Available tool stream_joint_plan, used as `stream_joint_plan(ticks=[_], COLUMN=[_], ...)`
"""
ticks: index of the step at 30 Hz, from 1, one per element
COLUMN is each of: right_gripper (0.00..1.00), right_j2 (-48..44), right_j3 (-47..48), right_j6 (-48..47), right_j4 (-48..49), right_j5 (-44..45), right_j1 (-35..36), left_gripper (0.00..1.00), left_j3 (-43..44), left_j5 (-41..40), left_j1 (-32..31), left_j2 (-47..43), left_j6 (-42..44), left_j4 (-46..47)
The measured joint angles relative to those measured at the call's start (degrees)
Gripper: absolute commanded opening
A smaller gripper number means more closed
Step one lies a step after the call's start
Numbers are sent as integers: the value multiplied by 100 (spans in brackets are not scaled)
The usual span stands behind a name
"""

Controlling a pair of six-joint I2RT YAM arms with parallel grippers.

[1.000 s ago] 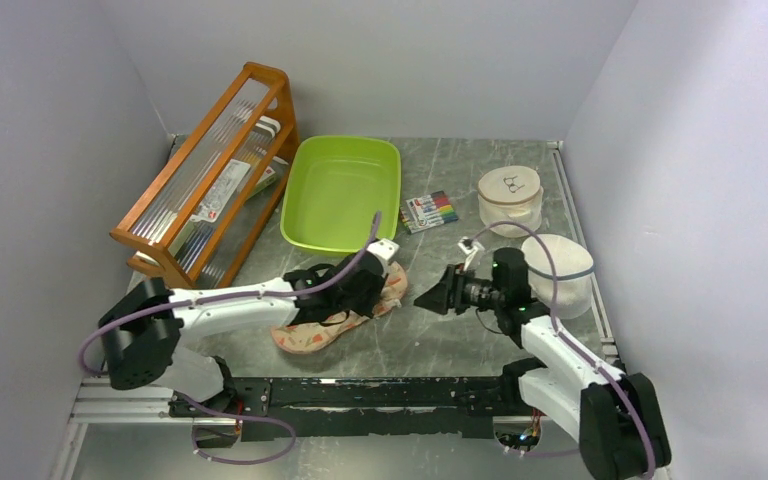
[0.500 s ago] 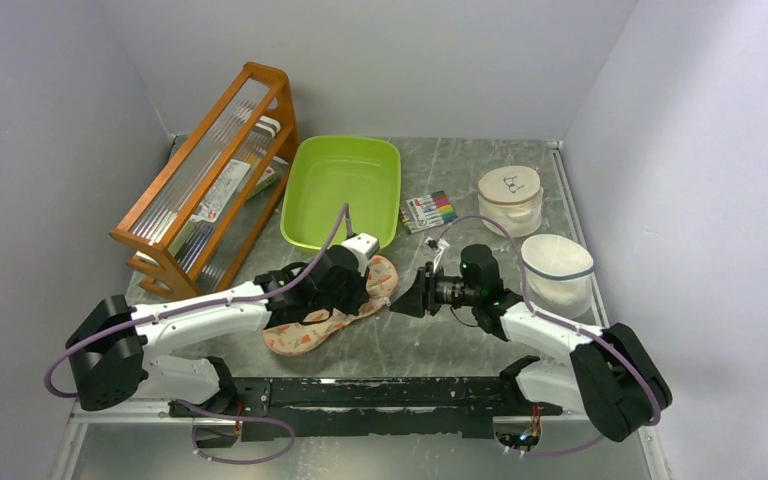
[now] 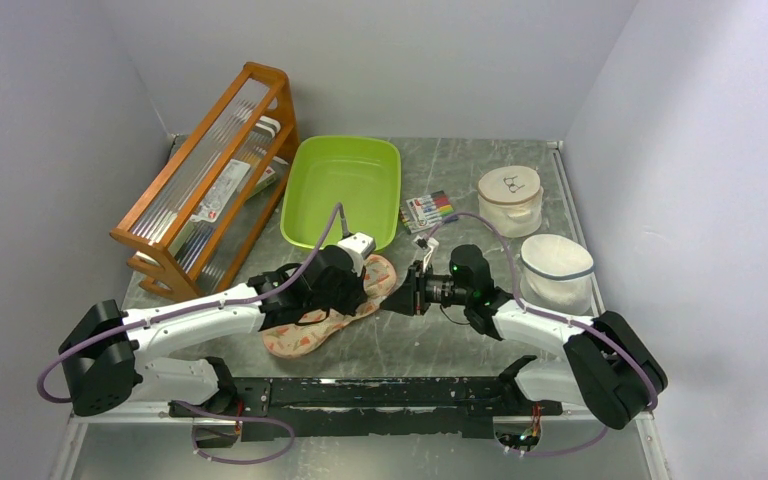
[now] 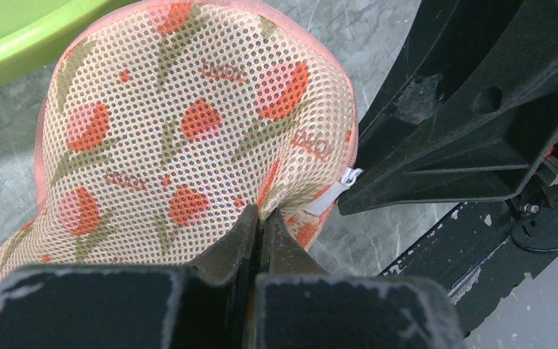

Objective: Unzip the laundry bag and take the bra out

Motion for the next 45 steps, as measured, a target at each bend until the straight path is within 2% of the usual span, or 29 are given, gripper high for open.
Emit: stream_joint_plan(ticks=[4, 9, 12, 19, 24, 28, 32, 36, 39, 41, 45], right_gripper=[16, 4, 0, 0, 0, 0, 0, 0, 0, 0, 0], right_j2=[-20, -81, -146, -236, -175, 33, 188, -76, -605, -964, -1574], right_j3=[0, 39, 81, 382, 599, 693, 693, 608, 459, 398, 310], right_j6=[-2, -61, -149, -664, -1034, -1069, -1051, -999, -984, -966, -820], right_j4=[-37, -227, -431, -1233, -1757, -1904, -1923, -2011, -2164, -2253, -2385], right_j5=[74, 149, 236, 640, 1283, 2020, 2227, 2330, 2352, 2299, 2109], right_j1=[4, 7, 9, 44, 46, 48, 79, 92, 79, 68, 57], left_gripper=[7, 7, 7, 7, 7, 7, 8, 41, 60, 67, 71], left_j3=[-13, -42, -63, -118, -201, -214, -214, -190, -74, 96, 581], left_j5=[0, 4, 9, 39, 186, 302, 341, 361, 446, 579, 859], left_j1=[0, 2, 2, 2, 13, 17, 22, 22, 22, 22, -7], left_j2=[-7, -13, -13, -9, -2, -2, 39, 186, 275, 350, 562], left_j6=[0, 2, 2, 17, 136, 210, 240, 219, 168, 125, 13], left_j4=[2, 7, 11, 42, 35, 44, 63, 55, -48, -136, -160])
